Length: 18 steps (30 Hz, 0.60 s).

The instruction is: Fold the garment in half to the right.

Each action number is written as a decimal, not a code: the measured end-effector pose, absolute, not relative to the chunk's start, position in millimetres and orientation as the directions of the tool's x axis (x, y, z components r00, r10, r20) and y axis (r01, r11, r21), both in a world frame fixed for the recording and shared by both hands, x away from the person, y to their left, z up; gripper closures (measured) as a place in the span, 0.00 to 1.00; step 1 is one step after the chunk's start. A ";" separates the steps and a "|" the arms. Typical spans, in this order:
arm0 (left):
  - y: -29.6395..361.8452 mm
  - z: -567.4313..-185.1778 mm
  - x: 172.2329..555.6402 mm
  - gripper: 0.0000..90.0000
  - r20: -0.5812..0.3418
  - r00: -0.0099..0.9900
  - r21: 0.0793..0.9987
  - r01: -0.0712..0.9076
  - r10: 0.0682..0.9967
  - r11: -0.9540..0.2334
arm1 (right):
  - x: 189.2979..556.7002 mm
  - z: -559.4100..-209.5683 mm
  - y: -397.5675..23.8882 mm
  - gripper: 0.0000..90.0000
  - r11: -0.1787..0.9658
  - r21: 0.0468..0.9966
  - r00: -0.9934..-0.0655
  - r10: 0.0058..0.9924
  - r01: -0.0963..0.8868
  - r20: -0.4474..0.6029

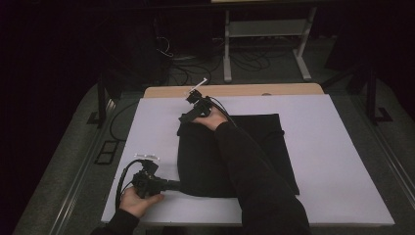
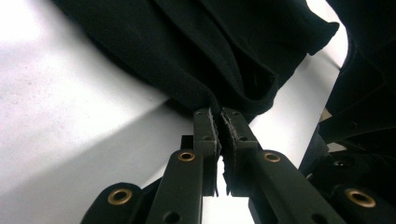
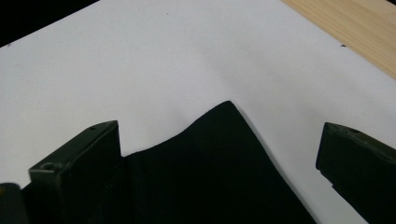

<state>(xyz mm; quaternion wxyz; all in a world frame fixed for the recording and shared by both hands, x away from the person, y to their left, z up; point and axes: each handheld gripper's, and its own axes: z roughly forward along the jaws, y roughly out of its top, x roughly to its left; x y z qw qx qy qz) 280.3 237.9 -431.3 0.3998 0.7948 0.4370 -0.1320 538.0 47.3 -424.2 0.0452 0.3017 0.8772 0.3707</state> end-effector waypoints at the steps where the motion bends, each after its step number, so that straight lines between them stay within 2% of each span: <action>1: 237.9 -431.3 280.4 0.93 -0.561 0.582 0.519 0.801 0.589 -0.297 | 538.3 -425.1 48.5 0.00 0.543 0.675 -0.814 0.562 0.499 0.148; 10: 238.5 -431.4 280.5 0.93 -0.567 0.579 0.517 0.804 0.586 -0.293 | 543.1 -437.5 55.5 0.00 0.546 0.666 -0.809 0.567 0.508 0.153; 18: 237.8 -431.3 280.5 0.93 -0.572 0.573 0.516 0.807 0.587 -0.285 | 545.5 -445.1 57.5 0.08 0.539 0.664 -0.802 0.575 0.518 0.159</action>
